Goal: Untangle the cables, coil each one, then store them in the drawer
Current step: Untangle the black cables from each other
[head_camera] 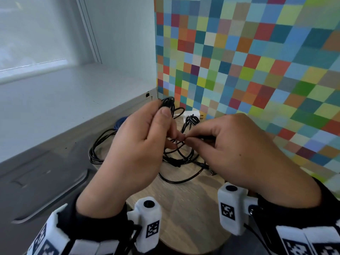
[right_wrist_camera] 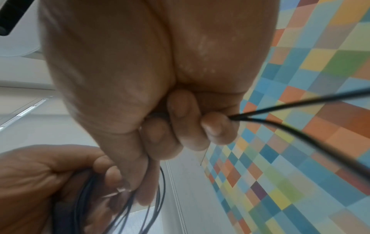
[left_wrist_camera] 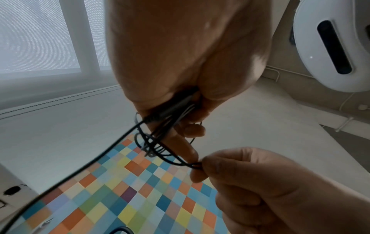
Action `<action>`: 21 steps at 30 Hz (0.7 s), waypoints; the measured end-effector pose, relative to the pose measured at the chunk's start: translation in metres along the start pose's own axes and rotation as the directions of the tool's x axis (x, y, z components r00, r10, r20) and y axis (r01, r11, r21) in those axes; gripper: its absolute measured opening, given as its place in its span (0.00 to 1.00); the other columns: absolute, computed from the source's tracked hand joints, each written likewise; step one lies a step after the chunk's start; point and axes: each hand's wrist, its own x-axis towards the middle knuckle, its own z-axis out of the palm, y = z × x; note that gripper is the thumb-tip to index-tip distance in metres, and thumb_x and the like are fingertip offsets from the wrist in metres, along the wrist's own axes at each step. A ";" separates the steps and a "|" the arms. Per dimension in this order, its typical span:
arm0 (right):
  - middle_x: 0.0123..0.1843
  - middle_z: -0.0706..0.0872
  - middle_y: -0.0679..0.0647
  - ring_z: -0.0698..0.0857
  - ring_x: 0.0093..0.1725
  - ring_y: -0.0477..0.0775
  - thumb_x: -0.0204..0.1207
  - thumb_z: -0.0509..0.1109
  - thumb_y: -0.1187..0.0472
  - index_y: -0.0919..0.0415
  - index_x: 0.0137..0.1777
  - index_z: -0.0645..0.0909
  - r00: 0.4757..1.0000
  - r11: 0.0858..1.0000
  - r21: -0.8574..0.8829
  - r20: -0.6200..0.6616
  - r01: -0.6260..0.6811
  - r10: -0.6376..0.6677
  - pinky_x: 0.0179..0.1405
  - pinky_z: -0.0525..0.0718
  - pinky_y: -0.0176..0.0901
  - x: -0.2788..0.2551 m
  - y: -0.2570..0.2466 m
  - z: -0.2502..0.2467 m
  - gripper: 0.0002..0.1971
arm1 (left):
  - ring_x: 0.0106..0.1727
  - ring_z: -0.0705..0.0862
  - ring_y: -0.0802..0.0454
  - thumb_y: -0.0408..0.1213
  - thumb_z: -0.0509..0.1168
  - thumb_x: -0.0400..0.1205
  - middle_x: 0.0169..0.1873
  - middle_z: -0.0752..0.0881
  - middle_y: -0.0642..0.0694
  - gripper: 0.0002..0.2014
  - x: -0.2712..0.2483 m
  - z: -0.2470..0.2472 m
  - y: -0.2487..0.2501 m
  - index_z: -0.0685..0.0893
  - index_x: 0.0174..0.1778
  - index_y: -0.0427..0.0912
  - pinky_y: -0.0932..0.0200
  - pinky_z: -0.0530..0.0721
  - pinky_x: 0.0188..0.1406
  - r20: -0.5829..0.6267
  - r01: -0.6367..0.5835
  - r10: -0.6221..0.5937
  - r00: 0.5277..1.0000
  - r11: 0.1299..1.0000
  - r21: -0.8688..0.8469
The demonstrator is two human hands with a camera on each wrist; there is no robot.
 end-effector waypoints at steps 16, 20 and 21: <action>0.38 0.92 0.36 0.91 0.40 0.38 0.71 0.84 0.56 0.45 0.42 0.93 0.993 0.956 0.286 -0.109 0.066 -0.036 0.39 0.87 0.30 -0.001 0.000 -0.005 0.05 | 0.21 0.66 0.54 0.49 0.58 0.83 0.20 0.71 0.55 0.15 -0.001 0.009 -0.011 0.82 0.33 0.51 0.55 0.64 0.24 0.265 0.254 -0.227 0.937 0.964 -0.073; 0.43 0.94 0.40 0.93 0.45 0.54 0.73 0.78 0.47 0.43 0.45 0.94 0.976 0.934 0.348 -0.217 0.078 -0.001 0.47 0.93 0.52 -0.001 0.018 -0.022 0.05 | 0.19 0.56 0.55 0.50 0.60 0.82 0.19 0.63 0.51 0.22 -0.001 -0.006 -0.008 0.87 0.27 0.41 0.62 0.55 0.21 0.468 0.491 -0.314 0.826 0.809 -0.324; 0.45 0.95 0.42 0.93 0.48 0.59 0.73 0.77 0.43 0.42 0.47 0.94 0.974 0.921 0.383 -0.226 0.077 0.013 0.51 0.92 0.60 0.000 0.024 -0.022 0.09 | 0.19 0.56 0.55 0.50 0.60 0.82 0.19 0.62 0.50 0.23 0.000 -0.010 -0.007 0.83 0.26 0.40 0.62 0.55 0.20 0.493 0.520 -0.304 0.815 0.759 -0.391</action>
